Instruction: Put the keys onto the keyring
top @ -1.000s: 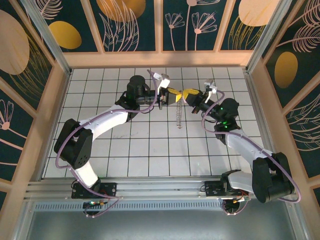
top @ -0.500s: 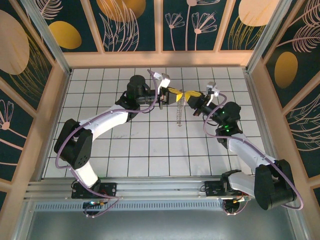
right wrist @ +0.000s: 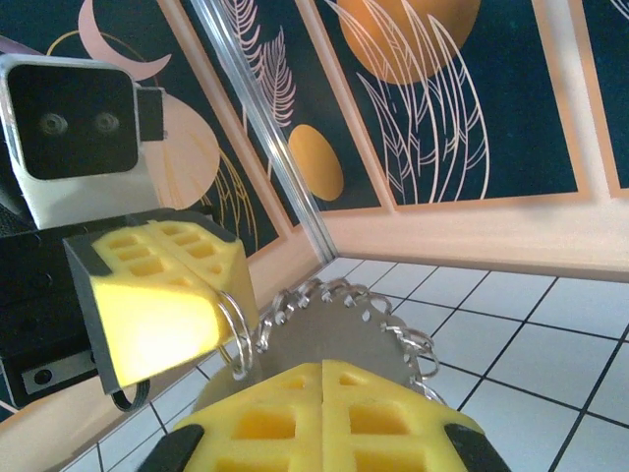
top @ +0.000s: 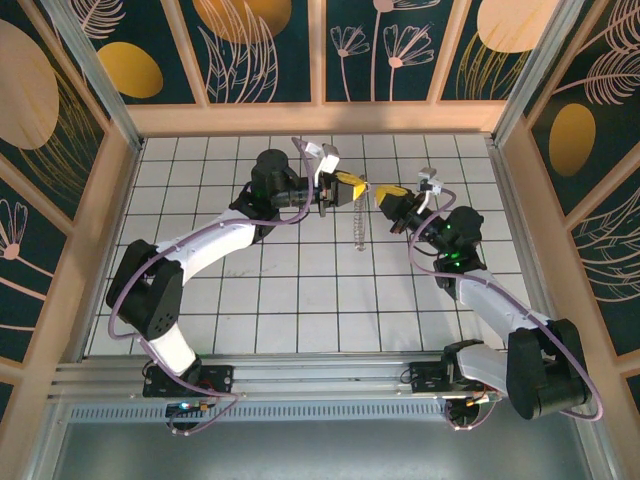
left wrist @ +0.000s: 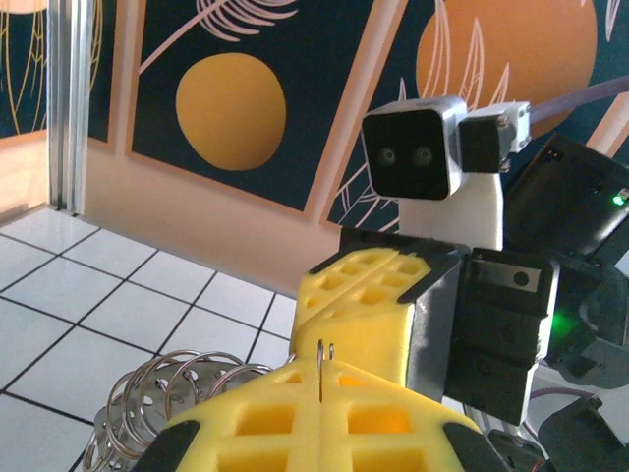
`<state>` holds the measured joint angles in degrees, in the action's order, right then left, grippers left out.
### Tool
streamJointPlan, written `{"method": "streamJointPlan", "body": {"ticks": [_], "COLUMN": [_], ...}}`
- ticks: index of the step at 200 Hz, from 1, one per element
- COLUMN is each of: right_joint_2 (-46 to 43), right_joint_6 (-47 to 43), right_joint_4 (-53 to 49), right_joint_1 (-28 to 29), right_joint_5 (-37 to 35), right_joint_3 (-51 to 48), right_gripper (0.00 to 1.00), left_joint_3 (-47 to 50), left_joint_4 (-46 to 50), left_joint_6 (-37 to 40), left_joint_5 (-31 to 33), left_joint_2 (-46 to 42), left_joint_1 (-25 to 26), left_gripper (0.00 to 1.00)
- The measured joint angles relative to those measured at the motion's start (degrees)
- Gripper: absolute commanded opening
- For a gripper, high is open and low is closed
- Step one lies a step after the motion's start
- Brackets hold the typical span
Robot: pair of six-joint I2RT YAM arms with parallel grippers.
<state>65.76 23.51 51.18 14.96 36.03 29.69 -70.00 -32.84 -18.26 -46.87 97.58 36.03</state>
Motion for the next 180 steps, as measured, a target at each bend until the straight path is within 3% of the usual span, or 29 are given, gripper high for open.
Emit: {"method": "streamJointPlan", "body": {"ticks": [96, 180], "right_joint_2": [-4.09, -1.40], "right_joint_6": [2.36, 2.32], "right_joint_4": [0.94, 1.40], "right_joint_1": [0.02, 2.21], "right_joint_5": [0.42, 0.52], "right_joint_3": [-0.55, 2.99], "right_gripper": [0.00, 0.00], "left_joint_3": [0.00, 0.00], "left_joint_4": [-1.05, -1.03], "left_joint_6": [-0.22, -0.24], "left_joint_5": [0.37, 0.13], "left_joint_2": [-0.20, -0.17], "left_joint_1": [0.00, 0.28], "left_gripper": [0.00, 0.00]}}
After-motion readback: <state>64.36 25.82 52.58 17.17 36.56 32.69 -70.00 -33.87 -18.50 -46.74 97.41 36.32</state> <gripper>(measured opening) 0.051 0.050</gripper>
